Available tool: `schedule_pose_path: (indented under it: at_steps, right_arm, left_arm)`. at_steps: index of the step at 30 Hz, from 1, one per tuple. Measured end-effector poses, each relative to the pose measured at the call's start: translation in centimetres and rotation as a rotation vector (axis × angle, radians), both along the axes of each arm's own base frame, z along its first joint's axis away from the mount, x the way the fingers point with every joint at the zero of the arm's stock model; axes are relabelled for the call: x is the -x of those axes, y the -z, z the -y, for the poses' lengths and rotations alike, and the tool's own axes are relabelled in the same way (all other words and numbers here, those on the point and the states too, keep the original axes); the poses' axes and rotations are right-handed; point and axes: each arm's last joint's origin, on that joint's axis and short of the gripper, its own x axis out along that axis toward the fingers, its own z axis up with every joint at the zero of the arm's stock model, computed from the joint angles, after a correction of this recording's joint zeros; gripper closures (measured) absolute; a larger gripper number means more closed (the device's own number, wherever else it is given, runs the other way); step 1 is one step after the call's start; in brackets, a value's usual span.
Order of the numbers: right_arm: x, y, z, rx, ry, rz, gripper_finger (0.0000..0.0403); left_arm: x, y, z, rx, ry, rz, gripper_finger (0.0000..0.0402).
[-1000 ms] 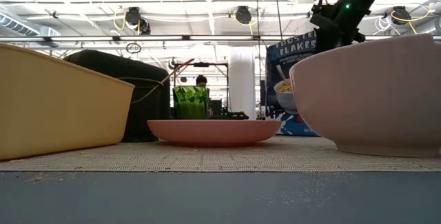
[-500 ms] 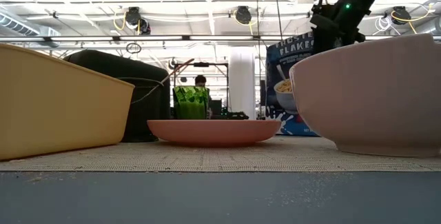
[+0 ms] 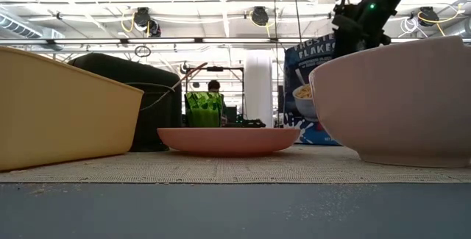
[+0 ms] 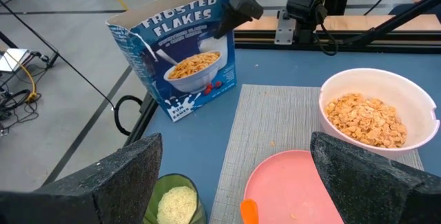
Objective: Arrange a breakfast setting
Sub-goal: Pour the cereal in the bowl
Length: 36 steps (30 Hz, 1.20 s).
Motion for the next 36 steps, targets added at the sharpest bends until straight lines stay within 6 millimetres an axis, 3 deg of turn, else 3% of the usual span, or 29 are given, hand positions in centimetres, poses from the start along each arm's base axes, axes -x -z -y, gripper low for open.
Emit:
schedule_pose_path:
  at_steps: [27, 36]
  right_arm:
    - [-0.5, -1.3, 0.3, 0.120, -0.053, 0.091, 0.0005]
    - [0.3, -2.3, -0.2, 0.187, -0.080, 0.116, 0.0005]
  left_arm:
    - [0.0, 0.0, 0.0, 0.004, -0.001, 0.001, 0.0030]
    - [0.0, 0.0, 0.0, 0.014, -0.007, 0.001, 0.0030]
